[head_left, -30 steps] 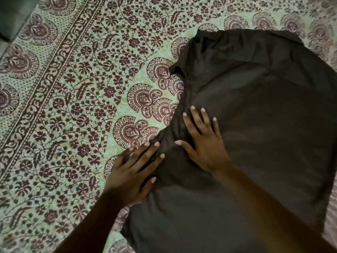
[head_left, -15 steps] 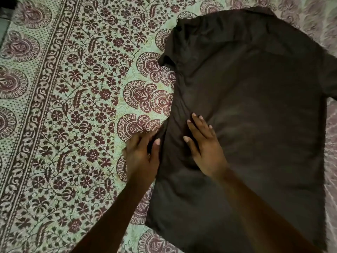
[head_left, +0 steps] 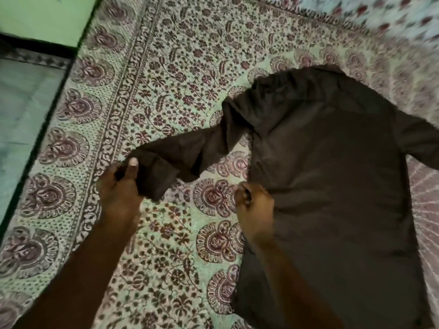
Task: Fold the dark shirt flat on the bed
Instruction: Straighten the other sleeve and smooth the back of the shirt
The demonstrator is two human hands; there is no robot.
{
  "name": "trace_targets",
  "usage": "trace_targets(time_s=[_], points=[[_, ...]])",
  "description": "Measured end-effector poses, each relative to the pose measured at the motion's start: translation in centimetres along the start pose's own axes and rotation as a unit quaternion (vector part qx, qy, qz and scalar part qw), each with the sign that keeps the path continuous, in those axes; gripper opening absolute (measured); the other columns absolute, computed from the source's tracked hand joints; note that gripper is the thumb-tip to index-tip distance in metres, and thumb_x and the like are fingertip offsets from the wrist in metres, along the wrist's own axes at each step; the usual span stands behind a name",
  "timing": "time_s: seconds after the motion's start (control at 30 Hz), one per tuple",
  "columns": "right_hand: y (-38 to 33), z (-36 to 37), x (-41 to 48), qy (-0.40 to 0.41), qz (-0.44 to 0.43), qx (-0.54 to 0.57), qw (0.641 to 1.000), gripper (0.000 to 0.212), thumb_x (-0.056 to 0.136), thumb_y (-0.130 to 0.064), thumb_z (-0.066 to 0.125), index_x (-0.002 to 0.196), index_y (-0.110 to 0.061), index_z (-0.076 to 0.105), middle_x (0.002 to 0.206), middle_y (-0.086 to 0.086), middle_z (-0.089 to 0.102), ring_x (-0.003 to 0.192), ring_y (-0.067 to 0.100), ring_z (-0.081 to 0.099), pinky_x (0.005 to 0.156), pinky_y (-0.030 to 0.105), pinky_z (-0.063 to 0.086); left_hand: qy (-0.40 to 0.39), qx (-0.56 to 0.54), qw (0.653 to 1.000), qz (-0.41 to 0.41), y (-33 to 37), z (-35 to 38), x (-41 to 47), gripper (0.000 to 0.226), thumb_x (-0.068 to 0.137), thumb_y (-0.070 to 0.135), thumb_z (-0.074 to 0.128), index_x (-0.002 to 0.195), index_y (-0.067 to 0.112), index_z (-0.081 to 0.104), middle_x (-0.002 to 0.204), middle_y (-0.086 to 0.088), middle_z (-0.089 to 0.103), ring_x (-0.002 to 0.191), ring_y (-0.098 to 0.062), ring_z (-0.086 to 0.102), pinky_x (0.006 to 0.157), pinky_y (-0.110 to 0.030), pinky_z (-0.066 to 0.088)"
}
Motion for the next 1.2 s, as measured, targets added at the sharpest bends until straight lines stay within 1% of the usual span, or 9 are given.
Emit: trace_targets(time_s=[0.07, 0.17, 0.33, 0.43, 0.53, 0.7, 0.97, 1.07, 1.2], points=[[-2.7, 2.8, 0.3, -0.023, 0.078, 0.065, 0.995, 0.017, 0.097, -0.027, 0.064, 0.096, -0.012, 0.070, 0.077, 0.008, 0.070, 0.064, 0.018, 0.062, 0.066, 0.031, 0.046, -0.009, 0.034, 0.998, 0.044, 2.0, -1.7, 2.7, 0.011, 0.102, 0.025, 0.067, 0.092, 0.020, 0.065, 0.095, 0.004, 0.073, 0.094, -0.021, 0.071, 0.081, -0.041, 0.062], [-6.1, 7.8, 2.2, -0.059, 0.236, 0.290, 0.926, 0.050, 0.092, -0.055, 0.070, 0.119, -0.014, 0.063, 0.092, 0.010, 0.075, 0.082, 0.029, 0.073, 0.072, 0.040, 0.056, -0.025, 0.081, 0.993, 0.081, 4.3, -4.1, 6.8, 0.009, 0.091, 0.038, 0.072, 0.094, 0.030, 0.069, 0.107, -0.010, 0.071, 0.108, -0.036, 0.069, 0.098, -0.058, 0.057], [-11.5, 12.1, 6.8, -0.053, 0.343, 0.465, 0.814, 0.064, 0.092, -0.036, 0.079, 0.139, -0.014, 0.042, 0.089, 0.015, 0.067, 0.058, 0.022, 0.061, 0.050, 0.028, 0.050, 0.051, 0.134, 0.977, 0.156, 8.1, -6.7, 11.0, 0.017, 0.099, 0.016, 0.070, 0.112, 0.019, 0.061, 0.113, -0.010, 0.066, 0.108, -0.029, 0.067, 0.096, -0.043, 0.057], [-13.8, 13.5, 8.2, -0.043, 0.348, 0.494, 0.796, 0.077, 0.090, -0.036, 0.081, 0.146, -0.026, 0.029, 0.095, 0.015, 0.069, 0.072, 0.029, 0.073, 0.060, 0.037, 0.058, 0.058, 0.166, 0.962, 0.210, 10.0, -8.3, 13.1, 0.016, 0.098, 0.006, 0.065, 0.105, 0.020, 0.063, 0.105, -0.002, 0.066, 0.100, -0.017, 0.065, 0.100, -0.043, 0.055], [-15.0, 14.5, 8.4, -0.046, 0.346, 0.522, 0.778, 0.087, 0.093, -0.036, 0.078, 0.153, -0.033, 0.015, 0.121, 0.027, 0.067, 0.098, 0.037, 0.076, 0.085, 0.045, 0.062, 0.008, 0.132, 0.980, 0.151, 11.2, -9.4, 16.3, 0.027, 0.095, 0.007, 0.057, 0.092, 0.021, 0.080, 0.103, -0.009, 0.077, 0.101, -0.036, 0.073, 0.093, -0.055, 0.059], [-15.3, 16.5, 9.3, -0.052, 0.370, 0.568, 0.734, 0.070, 0.090, -0.047, 0.077, 0.140, -0.005, 0.051, 0.095, 0.024, 0.073, 0.101, 0.042, 0.075, 0.094, 0.052, 0.057, -0.029, 0.084, 0.992, 0.090, 13.9, -9.6, 19.8, 0.031, 0.090, 0.003, 0.061, 0.113, 0.013, 0.079, 0.103, -0.009, 0.078, 0.093, -0.021, 0.078, 0.079, -0.031, 0.065], [-16.7, 18.9, 12.8, 0.045, 0.384, 0.505, 0.772, 0.043, 0.091, -0.002, 0.075, 0.130, 0.002, 0.058, 0.111, 0.025, 0.075, 0.061, 0.021, 0.073, 0.050, 0.027, 0.059, -0.035, 0.222, 0.959, 0.174, 14.1, -9.6, 23.8, 0.025, 0.087, -0.002, 0.077, 0.087, 0.024, 0.078, 0.086, 0.005, 0.076, 0.086, -0.009, 0.074, 0.084, -0.026, 0.062], [-16.3, 18.7, 12.2, 0.032, 0.400, 0.459, 0.793, 0.034, 0.090, 0.003, 0.073, 0.122, 0.004, 0.062, 0.107, 0.022, 0.076, 0.067, 0.025, 0.076, 0.055, 0.035, 0.064, 0.028, 0.329, 0.929, 0.166, 12.9, -9.9, 25.2, 0.016, 0.084, 0.002, 0.080, 0.093, 0.015, 0.080, 0.104, -0.012, 0.076, 0.104, -0.031, 0.072, 0.101, -0.042, 0.057], [-14.9, 15.6, 12.3, 0.138, 0.288, 0.185, 0.930, 0.066, 0.079, -0.019, 0.087, 0.130, -0.006, 0.047, 0.119, 0.012, 0.064, 0.103, 0.032, 0.069, 0.088, 0.040, 0.060, 0.109, 0.528, 0.817, 0.206, 11.1, -8.3, 22.8, 0.031, 0.080, 0.006, 0.073, 0.110, 0.014, 0.073, 0.151, -0.019, 0.041, 0.137, -0.045, 0.042, 0.109, -0.055, 0.039]])
Point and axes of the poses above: each hand's wrist, its own x-axis towards the middle knuckle, its own z-axis out of the palm, y = z × x, the point moved 3 cm from there along x, towards the middle knuckle
